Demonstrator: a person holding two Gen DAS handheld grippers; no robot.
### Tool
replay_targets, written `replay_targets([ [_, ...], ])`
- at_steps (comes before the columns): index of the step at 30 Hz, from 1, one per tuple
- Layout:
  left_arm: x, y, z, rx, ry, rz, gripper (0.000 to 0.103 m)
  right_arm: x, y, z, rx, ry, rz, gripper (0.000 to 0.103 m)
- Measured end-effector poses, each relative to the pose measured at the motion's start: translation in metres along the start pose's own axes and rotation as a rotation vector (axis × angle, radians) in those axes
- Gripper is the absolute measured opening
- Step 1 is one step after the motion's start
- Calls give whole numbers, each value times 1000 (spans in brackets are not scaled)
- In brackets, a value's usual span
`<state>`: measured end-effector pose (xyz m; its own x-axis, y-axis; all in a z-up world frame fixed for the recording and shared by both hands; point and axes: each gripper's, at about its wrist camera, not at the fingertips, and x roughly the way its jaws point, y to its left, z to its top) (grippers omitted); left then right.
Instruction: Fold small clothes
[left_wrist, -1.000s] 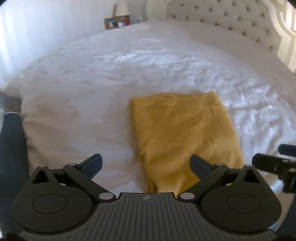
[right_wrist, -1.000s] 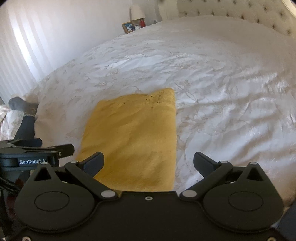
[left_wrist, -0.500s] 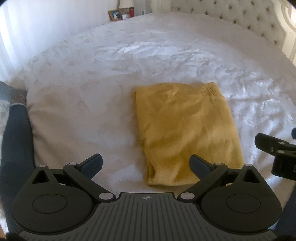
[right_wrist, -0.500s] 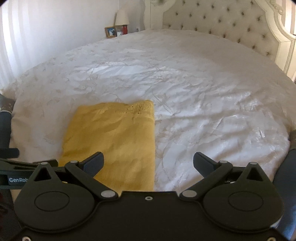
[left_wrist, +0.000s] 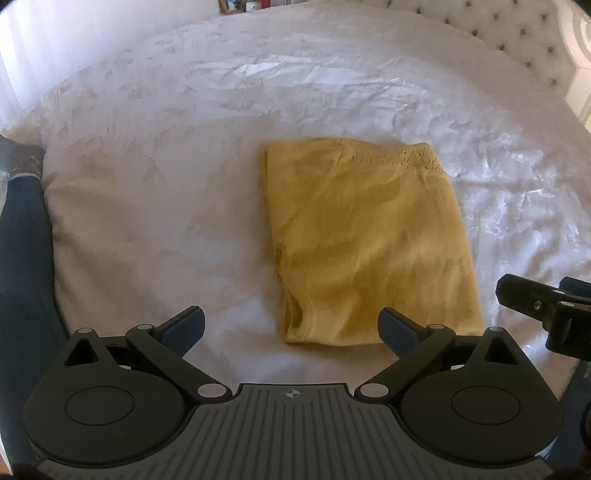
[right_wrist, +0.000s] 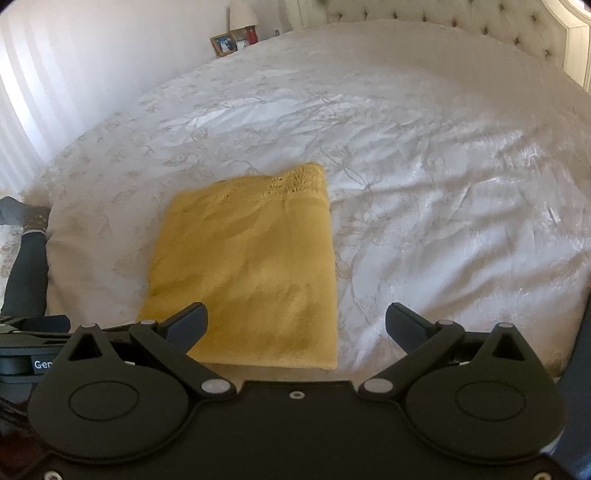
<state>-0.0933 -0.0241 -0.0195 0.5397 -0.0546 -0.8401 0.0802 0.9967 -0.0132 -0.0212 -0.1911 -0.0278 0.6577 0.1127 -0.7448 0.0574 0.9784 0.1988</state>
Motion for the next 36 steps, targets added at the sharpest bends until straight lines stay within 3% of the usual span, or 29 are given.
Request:
replay_targets([
  [36, 17, 5, 1, -3, 74, 13, 101, 11, 5, 6, -19, 17, 2, 102],
])
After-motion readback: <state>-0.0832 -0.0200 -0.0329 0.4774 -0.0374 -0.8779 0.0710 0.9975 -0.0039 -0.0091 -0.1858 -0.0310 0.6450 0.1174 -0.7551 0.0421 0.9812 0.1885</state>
